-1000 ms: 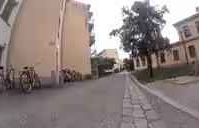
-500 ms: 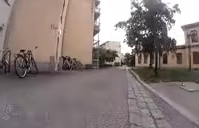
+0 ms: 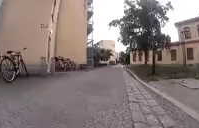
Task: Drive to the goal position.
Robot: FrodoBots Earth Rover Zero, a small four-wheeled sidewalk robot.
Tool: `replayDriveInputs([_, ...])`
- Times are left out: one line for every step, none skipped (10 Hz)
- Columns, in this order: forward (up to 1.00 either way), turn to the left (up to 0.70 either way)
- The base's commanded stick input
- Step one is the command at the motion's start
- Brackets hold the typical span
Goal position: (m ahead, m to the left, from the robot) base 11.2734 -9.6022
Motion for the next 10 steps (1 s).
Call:
replayDriveInputs([0.60,0.00])
replayDriveInputs([0.60,-0.05])
replayDriveInputs([0.60,-0.15])
replayDriveInputs([0.60,-0.15])
replayDriveInputs([0.60,-0.15])
replayDriveInputs([0.60,-0.15])
replayDriveInputs([0.60,-0.15])
replayDriveInputs([0.60,-0.15])
replayDriveInputs([0.60,-0.15])
replayDriveInputs([0.60,-0.15])
